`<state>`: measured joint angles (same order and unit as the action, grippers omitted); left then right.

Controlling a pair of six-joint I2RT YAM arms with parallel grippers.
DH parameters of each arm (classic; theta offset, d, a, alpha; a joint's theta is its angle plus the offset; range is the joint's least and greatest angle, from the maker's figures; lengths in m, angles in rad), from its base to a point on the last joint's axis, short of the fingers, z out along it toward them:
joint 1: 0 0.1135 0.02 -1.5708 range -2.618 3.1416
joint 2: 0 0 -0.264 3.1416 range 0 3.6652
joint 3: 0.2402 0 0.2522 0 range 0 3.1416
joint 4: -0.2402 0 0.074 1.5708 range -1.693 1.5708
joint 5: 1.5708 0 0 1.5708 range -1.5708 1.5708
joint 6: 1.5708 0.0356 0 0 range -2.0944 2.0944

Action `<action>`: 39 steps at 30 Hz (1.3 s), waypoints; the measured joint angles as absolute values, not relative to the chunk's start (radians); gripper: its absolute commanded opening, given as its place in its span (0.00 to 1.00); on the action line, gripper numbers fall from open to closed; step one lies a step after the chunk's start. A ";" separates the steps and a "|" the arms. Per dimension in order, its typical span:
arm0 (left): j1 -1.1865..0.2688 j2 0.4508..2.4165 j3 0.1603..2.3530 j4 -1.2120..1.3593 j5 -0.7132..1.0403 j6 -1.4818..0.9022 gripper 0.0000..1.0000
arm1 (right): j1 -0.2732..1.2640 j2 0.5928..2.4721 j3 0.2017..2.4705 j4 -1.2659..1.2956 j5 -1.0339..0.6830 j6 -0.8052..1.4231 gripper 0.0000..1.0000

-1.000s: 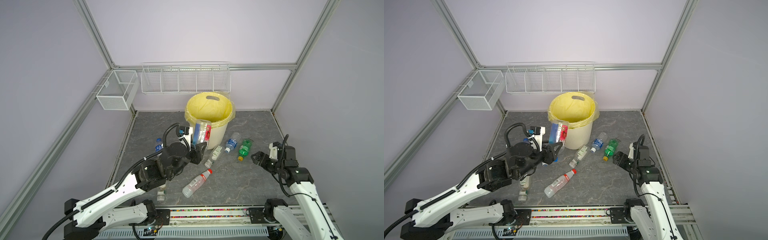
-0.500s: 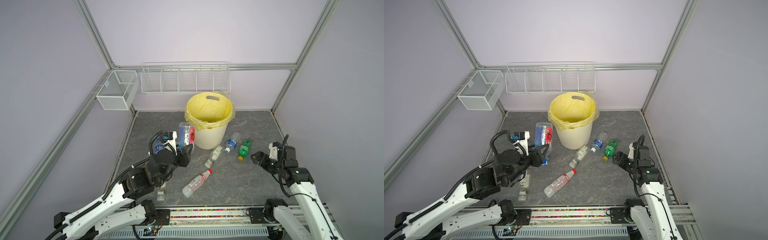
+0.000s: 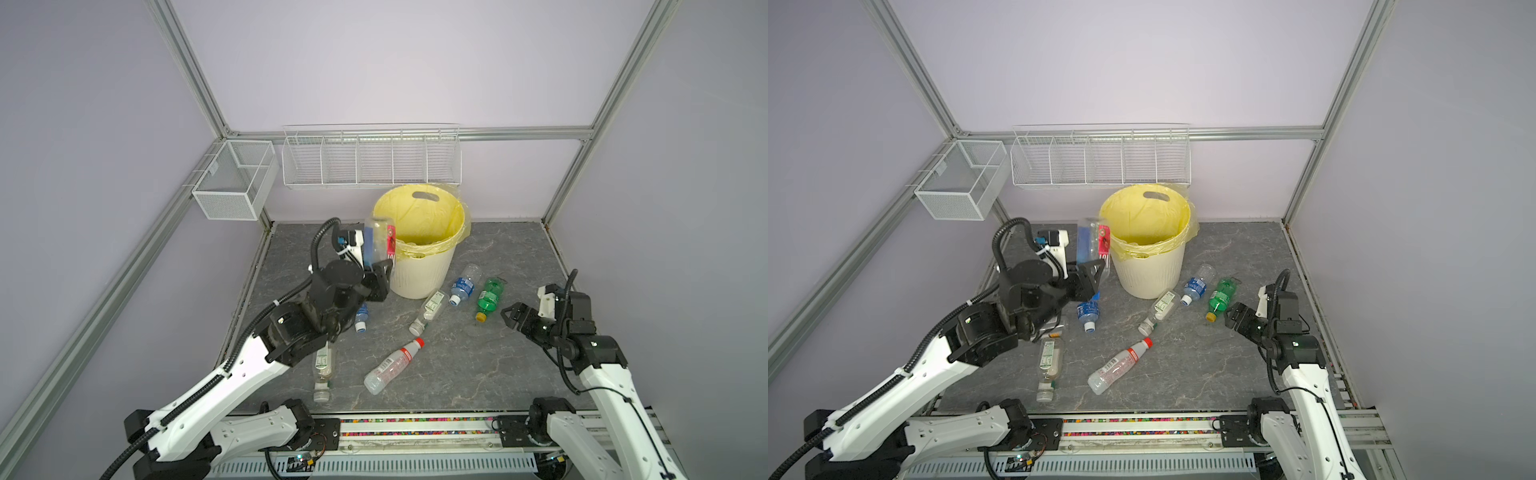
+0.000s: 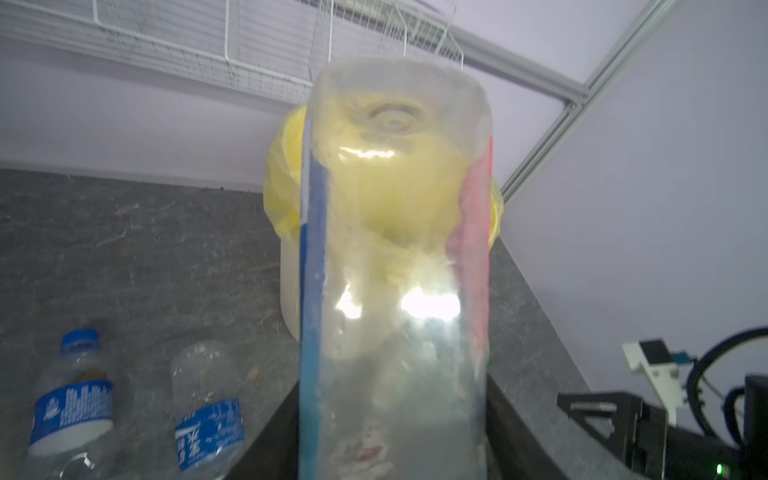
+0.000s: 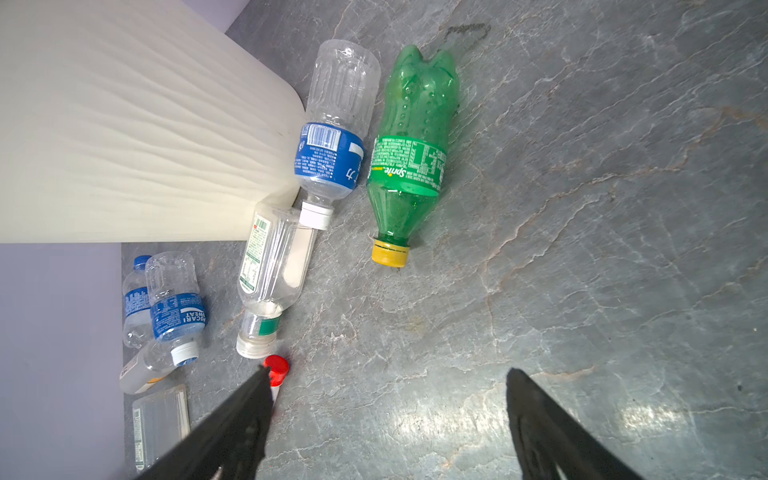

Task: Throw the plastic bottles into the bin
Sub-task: 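Open the left gripper over the bin to drop the bottle, then withdraw the left gripper from the bin down toward the table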

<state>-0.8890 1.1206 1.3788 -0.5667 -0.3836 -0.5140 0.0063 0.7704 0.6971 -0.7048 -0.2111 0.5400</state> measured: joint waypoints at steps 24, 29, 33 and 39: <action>-0.694 1.559 2.051 -0.790 -0.088 -0.476 0.99 | 0.006 0.728 0.691 -0.734 -0.209 0.545 0.89; -0.694 1.415 1.899 -0.731 -0.102 -0.447 0.99 | 0.006 0.720 0.691 -0.745 -0.195 0.543 0.89; -0.694 1.365 1.794 -0.722 -0.127 -0.428 0.99 | 0.006 0.692 0.691 -0.744 -0.174 0.546 0.89; -0.694 1.321 1.667 -0.723 -0.136 -0.413 0.99 | 0.004 0.671 0.691 -0.745 -0.147 0.546 0.89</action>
